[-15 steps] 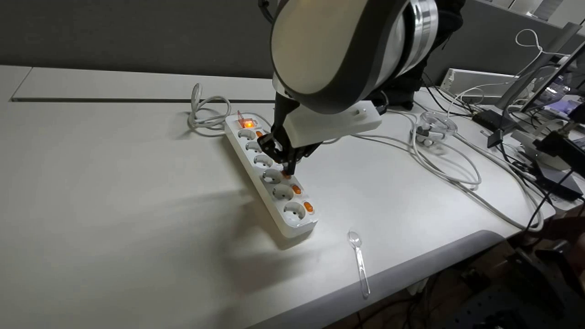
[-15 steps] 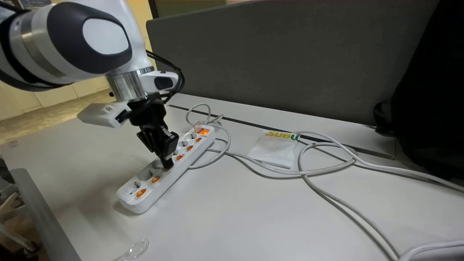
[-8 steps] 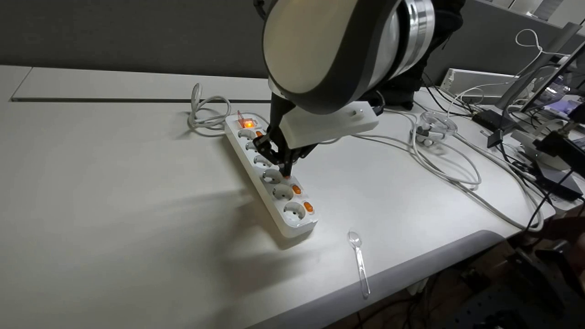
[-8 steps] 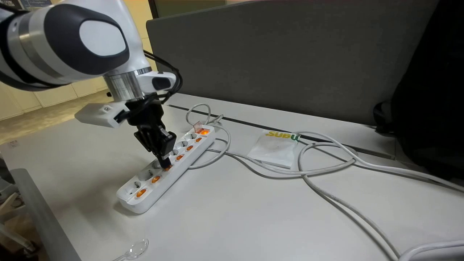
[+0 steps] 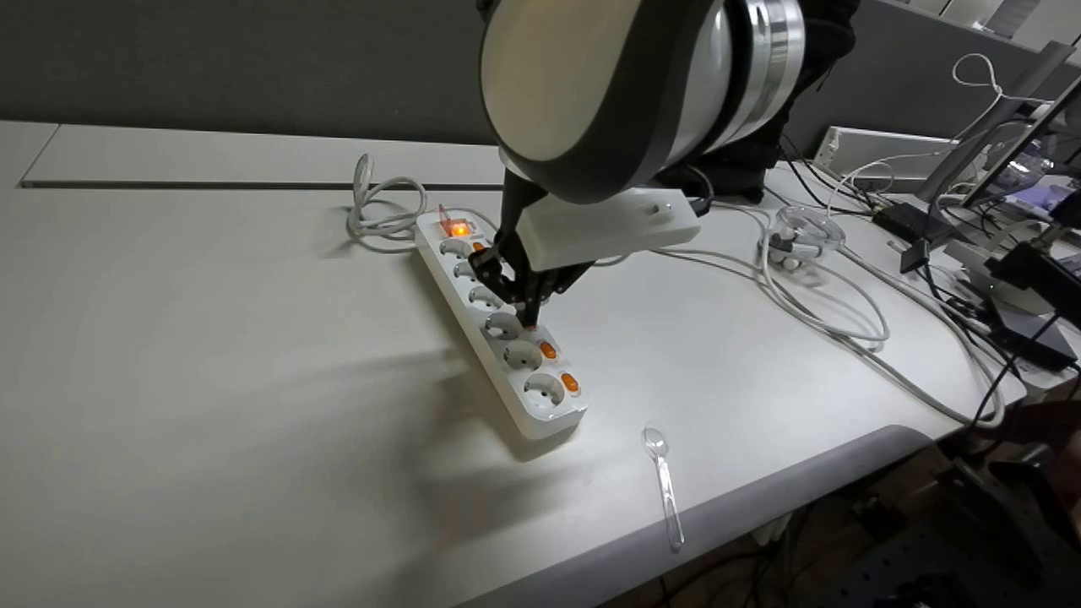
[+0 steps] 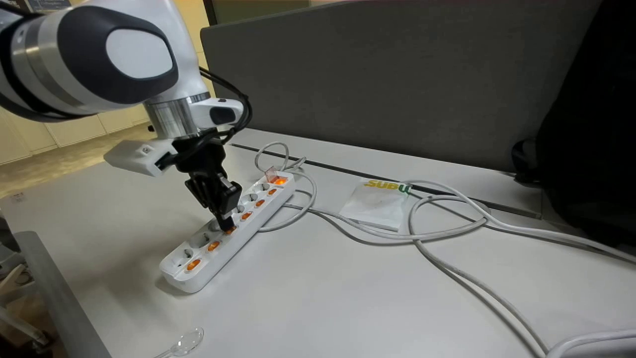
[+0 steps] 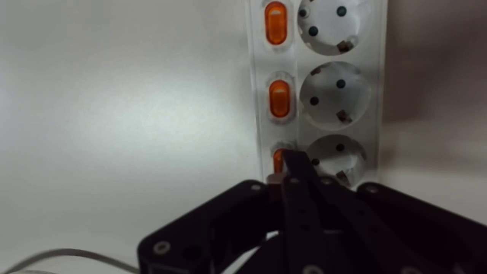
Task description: Turn off the third last switch to the left then turn it on again
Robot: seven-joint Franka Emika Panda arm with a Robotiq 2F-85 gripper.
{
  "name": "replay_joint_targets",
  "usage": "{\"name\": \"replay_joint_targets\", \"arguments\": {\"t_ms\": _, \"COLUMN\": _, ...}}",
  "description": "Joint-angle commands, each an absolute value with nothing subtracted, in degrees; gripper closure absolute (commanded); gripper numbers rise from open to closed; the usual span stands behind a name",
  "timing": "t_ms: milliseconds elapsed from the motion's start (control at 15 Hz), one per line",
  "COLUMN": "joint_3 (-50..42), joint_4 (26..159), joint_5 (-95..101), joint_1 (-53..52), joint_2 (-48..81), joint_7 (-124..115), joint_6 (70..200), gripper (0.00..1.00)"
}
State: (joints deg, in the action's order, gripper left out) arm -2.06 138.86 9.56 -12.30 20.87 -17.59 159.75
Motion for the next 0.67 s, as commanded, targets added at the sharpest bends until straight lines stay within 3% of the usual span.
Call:
{"name": "replay_joint_targets", "arguments": {"t_ms": 0, "joint_3": -1.8, "joint_4": 139.7, "joint_5": 8.0, "joint_1": -12.3, "joint_2": 19.2, "joint_7": -17.3, "joint_6": 158.7, "gripper": 1.00}}
{"name": "replay_joint_targets", "arguments": {"t_ms": 600, "joint_3": -3.5, "joint_4": 139.8, "joint_5": 9.7, "joint_1": -13.9, "joint_2": 19.9, "joint_7": -19.3, "joint_6": 159.7, "gripper": 1.00}}
